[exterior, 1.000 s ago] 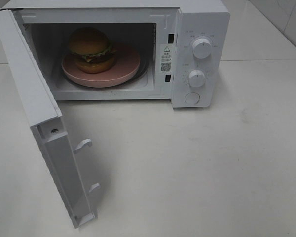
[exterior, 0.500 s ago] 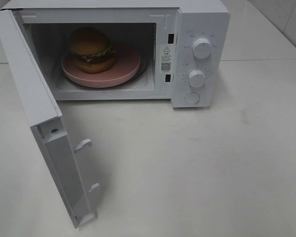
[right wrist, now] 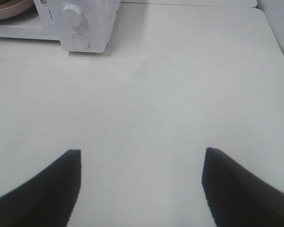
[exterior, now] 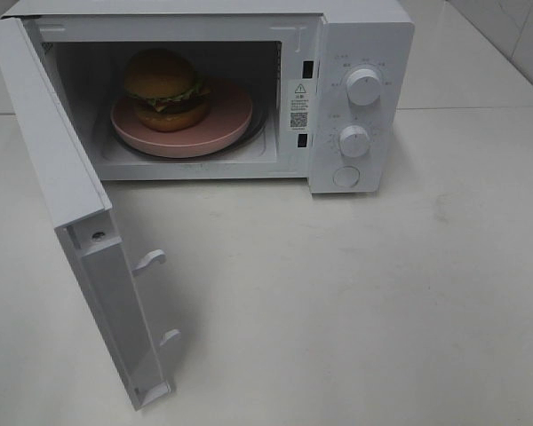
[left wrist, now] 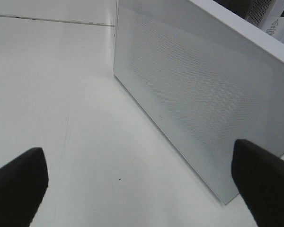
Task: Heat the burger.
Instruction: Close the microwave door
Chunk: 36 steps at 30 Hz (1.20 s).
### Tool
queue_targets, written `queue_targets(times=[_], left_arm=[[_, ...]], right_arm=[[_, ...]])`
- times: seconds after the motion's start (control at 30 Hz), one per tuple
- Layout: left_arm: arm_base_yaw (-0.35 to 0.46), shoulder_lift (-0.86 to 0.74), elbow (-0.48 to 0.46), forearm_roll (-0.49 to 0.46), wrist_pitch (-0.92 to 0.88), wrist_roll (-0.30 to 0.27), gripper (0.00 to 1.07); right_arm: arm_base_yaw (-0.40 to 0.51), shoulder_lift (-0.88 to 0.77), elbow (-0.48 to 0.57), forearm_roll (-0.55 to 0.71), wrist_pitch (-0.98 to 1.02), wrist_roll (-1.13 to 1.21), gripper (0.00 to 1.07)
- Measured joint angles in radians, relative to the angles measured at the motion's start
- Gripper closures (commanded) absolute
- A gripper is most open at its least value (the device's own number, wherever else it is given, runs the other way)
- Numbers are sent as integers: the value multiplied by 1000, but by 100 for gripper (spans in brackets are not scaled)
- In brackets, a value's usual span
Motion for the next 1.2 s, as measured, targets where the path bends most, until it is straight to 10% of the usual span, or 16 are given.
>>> queue_targets(times=[1.2], left_arm=[[0,0,-4,-9,-18,0,10]], right_arm=[[0,0,0,0,0,0,36]])
